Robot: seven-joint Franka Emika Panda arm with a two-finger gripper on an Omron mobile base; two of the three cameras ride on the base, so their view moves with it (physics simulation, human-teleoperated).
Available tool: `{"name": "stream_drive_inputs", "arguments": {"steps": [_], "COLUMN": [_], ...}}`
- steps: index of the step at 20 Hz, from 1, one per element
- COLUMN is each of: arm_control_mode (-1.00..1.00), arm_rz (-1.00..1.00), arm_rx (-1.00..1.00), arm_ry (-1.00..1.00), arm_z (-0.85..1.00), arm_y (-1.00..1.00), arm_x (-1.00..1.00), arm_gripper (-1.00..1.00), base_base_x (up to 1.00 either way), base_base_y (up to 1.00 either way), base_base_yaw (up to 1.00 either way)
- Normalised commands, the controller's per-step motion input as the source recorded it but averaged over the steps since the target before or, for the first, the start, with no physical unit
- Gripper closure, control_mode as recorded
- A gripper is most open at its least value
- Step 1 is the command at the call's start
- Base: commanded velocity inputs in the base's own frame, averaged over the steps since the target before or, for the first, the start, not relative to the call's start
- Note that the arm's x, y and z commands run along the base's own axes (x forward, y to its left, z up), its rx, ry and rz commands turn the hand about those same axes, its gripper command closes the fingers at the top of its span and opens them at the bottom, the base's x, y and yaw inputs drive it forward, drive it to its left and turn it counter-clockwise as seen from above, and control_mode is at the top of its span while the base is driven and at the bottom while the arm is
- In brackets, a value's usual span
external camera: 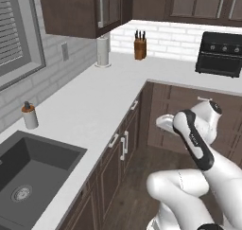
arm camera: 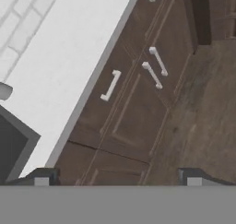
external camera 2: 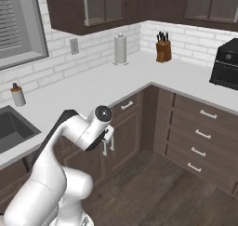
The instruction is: Take a straw from the drawer in front and place it inside the glass cup on the dining counter.
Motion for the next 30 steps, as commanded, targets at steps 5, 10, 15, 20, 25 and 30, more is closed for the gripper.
{"name": "stream_drive_inputs", "arguments": {"steps": [5, 10, 15, 20, 25, 30], "arm_control_mode": [-1.0, -1.0, -1.0, -1.0, -1.0, -1.0], "arm_rz": [0.0, 0.0, 0.0, 0.01, 0.0, 0.01], "arm_rx": [0.1, 0.03, 0.06, 0.16, 0.17, 0.14], "arm_ry": [0.01, 0.05, 0.07, 0.01, 0.0, 0.0], "arm_z": [-0.37, -0.46, -0.48, -0.54, -0.41, -0.21], "arm_y": [0.13, -0.04, -0.25, -0.02, 0.05, 0.18], "arm_x": [0.76, 0.62, 0.34, 0.42, 0.36, 0.16], "arm_gripper": [-1.0, -1.0, -1.0, -1.0, -1.0, -1.0], "base_base_x": [0.0, 0.0, 0.0, 0.0, 0.0, 0.0], "base_base_y": [0.0, 0.0, 0.0, 0.0, 0.0, 0.0], "base_base_yaw": [0.0, 0.0, 0.0, 0.0, 0.0, 0.0]}}
